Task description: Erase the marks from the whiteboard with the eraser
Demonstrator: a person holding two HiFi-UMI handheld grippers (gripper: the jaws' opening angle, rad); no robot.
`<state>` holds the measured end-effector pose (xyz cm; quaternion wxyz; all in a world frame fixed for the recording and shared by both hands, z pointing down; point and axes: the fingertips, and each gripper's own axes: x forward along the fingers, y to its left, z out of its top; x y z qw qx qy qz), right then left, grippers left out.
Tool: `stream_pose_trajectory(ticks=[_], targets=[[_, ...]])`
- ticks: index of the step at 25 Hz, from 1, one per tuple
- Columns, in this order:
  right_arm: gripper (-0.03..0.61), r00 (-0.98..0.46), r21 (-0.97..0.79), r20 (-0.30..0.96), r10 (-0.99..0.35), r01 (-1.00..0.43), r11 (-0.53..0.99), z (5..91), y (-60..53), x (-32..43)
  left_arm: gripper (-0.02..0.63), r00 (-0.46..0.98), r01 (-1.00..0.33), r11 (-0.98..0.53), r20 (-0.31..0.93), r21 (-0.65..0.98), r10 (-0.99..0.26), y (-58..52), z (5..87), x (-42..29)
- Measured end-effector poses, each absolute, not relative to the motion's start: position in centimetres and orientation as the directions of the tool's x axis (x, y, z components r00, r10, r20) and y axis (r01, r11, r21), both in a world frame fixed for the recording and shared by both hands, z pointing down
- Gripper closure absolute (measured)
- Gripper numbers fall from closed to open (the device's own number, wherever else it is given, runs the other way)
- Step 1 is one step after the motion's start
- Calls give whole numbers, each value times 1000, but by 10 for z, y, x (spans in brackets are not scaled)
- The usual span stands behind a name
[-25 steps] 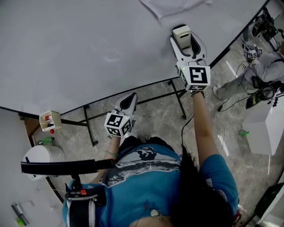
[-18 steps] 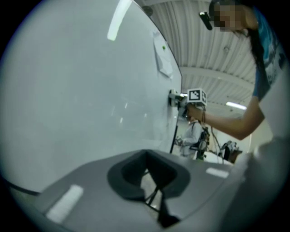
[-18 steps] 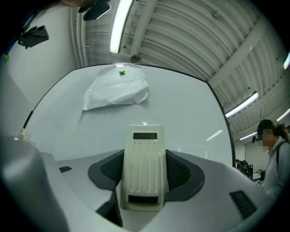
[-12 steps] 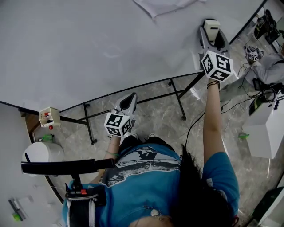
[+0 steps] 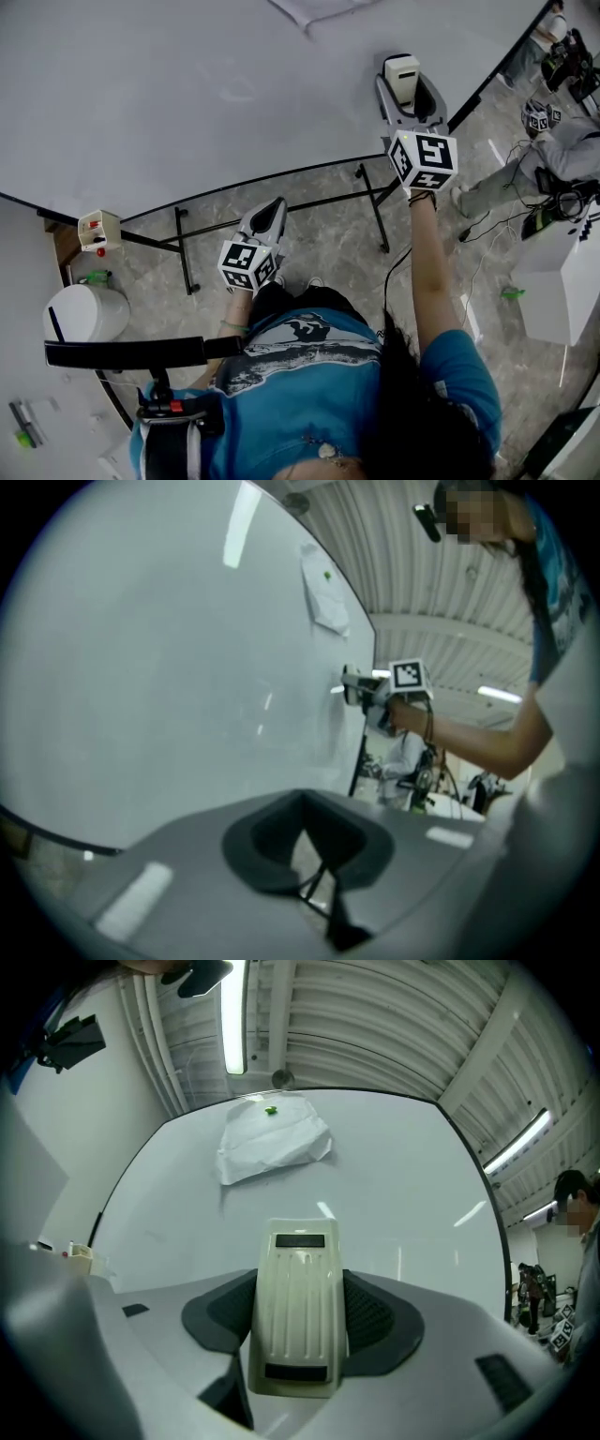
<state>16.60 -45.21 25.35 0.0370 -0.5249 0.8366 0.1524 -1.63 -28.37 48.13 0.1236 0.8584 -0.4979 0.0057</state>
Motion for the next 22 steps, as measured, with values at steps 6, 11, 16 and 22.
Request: stream_pose_trajectory(ticks=[6,11,16,22], targets=[[316,-551,221,-139,-823,-827,516,314,-417,124,609,491,-865,-448,189,227,-851,-254,505,-2],[316,-604,163,-89,-792,-793,587,354,-385,93,611,459,-882,-412,215,229,-862,-234,514,-10],[316,-651,126,0,-760,-753,645,395,-348,63,609,438,-891,-393,205,228,-875,-221,510,-26],[316,-662,79,66,-747,-743,665,427,-287,27,611,444,-888,-403,183,222,-877,-183,506,-56]])
